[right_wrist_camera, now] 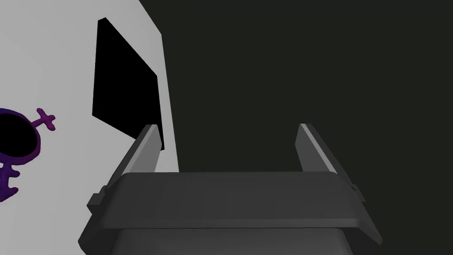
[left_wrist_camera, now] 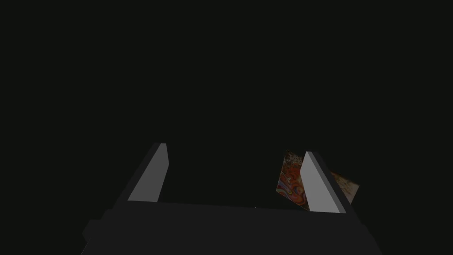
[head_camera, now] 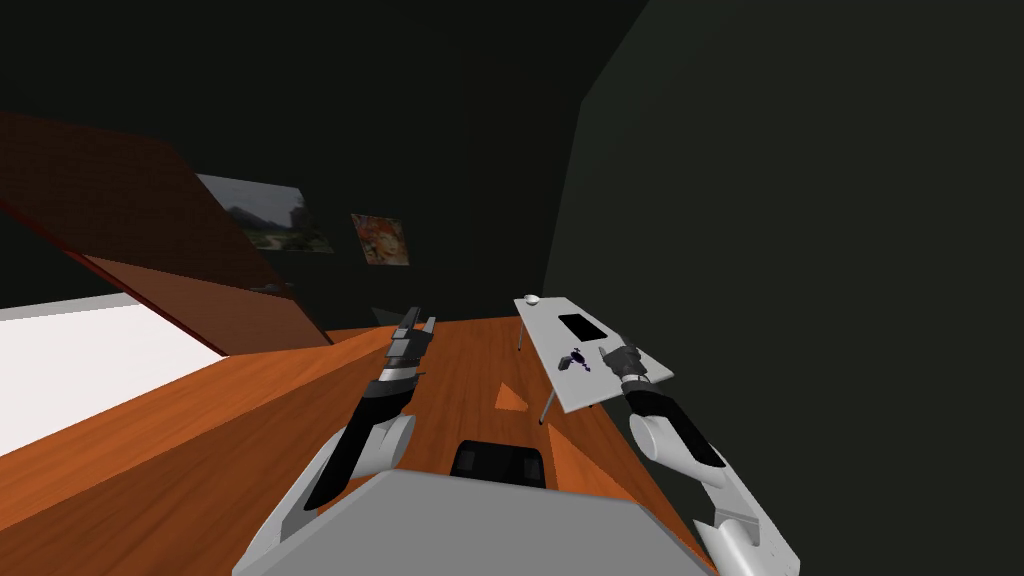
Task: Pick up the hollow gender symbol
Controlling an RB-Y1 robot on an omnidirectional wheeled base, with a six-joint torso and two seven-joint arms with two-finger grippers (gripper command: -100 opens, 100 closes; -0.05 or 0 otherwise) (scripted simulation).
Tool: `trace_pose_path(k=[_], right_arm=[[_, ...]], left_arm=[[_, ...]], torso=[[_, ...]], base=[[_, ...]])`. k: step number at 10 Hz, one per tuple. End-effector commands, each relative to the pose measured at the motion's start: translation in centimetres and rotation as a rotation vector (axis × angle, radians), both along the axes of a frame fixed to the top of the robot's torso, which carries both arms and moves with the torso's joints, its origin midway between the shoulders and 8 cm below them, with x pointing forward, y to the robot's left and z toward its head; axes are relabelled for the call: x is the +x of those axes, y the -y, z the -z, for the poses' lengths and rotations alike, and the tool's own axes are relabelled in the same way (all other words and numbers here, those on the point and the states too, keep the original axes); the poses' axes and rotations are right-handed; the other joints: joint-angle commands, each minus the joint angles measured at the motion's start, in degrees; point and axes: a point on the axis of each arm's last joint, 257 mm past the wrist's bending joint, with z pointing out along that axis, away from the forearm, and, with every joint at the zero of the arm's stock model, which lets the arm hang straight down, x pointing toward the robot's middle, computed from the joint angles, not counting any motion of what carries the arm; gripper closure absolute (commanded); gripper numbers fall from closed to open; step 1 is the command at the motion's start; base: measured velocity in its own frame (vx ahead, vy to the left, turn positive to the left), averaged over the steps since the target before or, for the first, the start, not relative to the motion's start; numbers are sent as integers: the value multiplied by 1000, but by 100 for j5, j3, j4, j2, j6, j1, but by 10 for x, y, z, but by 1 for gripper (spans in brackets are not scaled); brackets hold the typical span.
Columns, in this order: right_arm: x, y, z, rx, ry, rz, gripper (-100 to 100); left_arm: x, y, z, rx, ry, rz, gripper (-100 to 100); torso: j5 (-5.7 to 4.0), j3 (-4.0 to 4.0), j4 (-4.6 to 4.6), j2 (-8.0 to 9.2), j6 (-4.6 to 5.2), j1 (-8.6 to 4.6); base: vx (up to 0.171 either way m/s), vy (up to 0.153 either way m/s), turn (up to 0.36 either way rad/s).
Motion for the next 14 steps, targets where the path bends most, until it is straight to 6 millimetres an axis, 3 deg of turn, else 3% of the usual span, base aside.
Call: trace_pose_path(k=[1, 4, 5, 6, 7, 9, 10, 12, 13, 14], right_arm=[[3, 21, 17, 60, -51, 21, -100], [2, 41, 46, 131, -141, 52, -100], [1, 59, 57, 188, -169, 79, -100], [-1, 59, 64, 196, -197, 81, -100], [-3, 76, 73, 254, -217, 110, -100], [-5, 76, 82, 264, -252, 114, -100], [-10, 93, 94, 327, -282, 147, -100], [-11, 92, 100, 334, -305, 150, -100], [-17, 109, 111, 399, -331, 185, -100], [-19, 108, 117, 406, -355, 188, -100]], left_arm=[[0, 0, 0, 0, 0, 0, 0], [0, 0, 0, 0, 0, 0, 0], [0, 0, 0, 0, 0, 0, 0], [0, 0, 0, 0, 0, 0, 0], [0, 0, 0, 0, 0, 0, 0], [0, 0, 0, 0, 0, 0, 0], [0, 0, 0, 0, 0, 0, 0], [0, 0, 0, 0, 0, 0, 0], [0, 0, 0, 0, 0, 0, 0], [0, 0, 0, 0, 0, 0, 0]], torso=[[0, 0, 0, 0, 0, 0], [0, -3, -1, -7, 0, -3], [-2, -2, -1, -4, 0, -8], [-2, -4, -1, -7, 1, -6], [-2, -4, -2, -7, 0, -8], [-2, -4, -1, -7, 1, -9], [-3, 1, 0, 2, 1, -14], [-2, -4, -1, -6, 0, -9], [-3, 2, 1, 5, 1, -15], [-3, -2, 0, -4, 0, -15]], base=[[52, 67, 7], [59, 55, 3], [75, 49, 12], [70, 46, -1], [67, 41, 9], [54, 31, 2], [73, 43, 12], [50, 29, 0], [68, 26, 14], [73, 30, 7]])
